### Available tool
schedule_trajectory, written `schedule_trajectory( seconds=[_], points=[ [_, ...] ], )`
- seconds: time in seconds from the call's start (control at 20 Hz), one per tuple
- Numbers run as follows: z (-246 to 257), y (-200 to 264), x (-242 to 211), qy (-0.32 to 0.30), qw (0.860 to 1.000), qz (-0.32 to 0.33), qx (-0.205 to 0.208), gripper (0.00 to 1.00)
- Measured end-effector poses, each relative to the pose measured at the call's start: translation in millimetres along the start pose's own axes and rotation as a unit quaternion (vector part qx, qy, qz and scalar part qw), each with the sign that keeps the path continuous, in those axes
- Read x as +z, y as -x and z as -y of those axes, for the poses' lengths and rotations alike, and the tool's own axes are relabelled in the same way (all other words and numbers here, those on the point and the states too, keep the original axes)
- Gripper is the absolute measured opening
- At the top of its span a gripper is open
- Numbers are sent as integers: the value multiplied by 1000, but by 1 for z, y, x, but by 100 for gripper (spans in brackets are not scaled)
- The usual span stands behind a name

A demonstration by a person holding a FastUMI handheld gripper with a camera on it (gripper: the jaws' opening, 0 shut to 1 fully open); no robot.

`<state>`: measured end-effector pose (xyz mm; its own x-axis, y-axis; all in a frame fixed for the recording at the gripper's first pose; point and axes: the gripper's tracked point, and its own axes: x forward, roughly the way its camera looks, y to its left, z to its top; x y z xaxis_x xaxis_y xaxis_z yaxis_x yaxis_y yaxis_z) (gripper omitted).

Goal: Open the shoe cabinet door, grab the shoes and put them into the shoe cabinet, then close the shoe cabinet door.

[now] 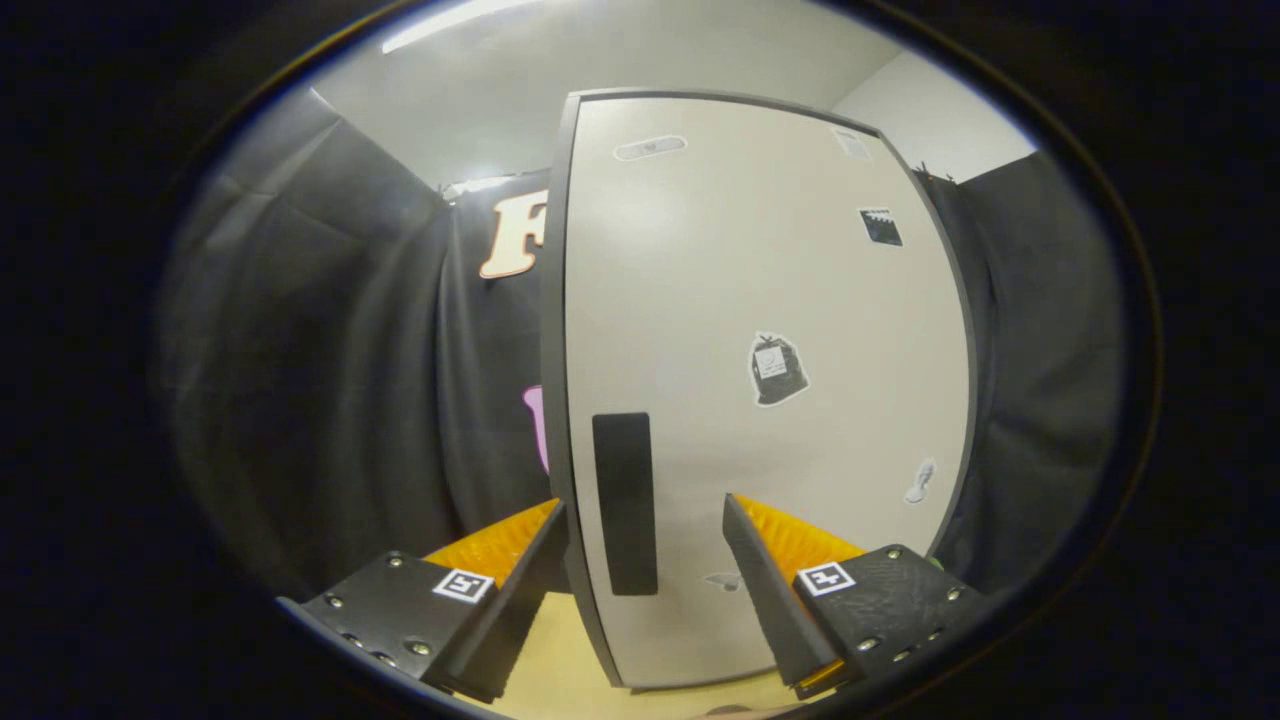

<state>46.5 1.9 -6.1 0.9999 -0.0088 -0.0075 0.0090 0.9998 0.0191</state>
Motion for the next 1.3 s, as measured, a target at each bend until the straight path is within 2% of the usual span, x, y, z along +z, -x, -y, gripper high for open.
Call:
schedule_trajectory(
  seconds=[0.15,0.35,0.4,0.6,0.65,0.8,1.05,1.3],
  points=[
    [-2,-7,-1,-1,1000,2,2,95],
    [-3,-18,-7,-1,1000,-4,5,84],
    [-5,-19,-8,-1,1000,-6,9,83],
    [-10,-30,-8,-7,1000,0,16,65],
    [-6,-32,-8,-5,1000,1,7,65],
    [-13,-31,-7,-4,1000,-1,18,52],
    [-13,-35,-9,6,1000,-3,14,28],
    [-9,-22,-6,6,1000,1,-1,29]
  ],
)
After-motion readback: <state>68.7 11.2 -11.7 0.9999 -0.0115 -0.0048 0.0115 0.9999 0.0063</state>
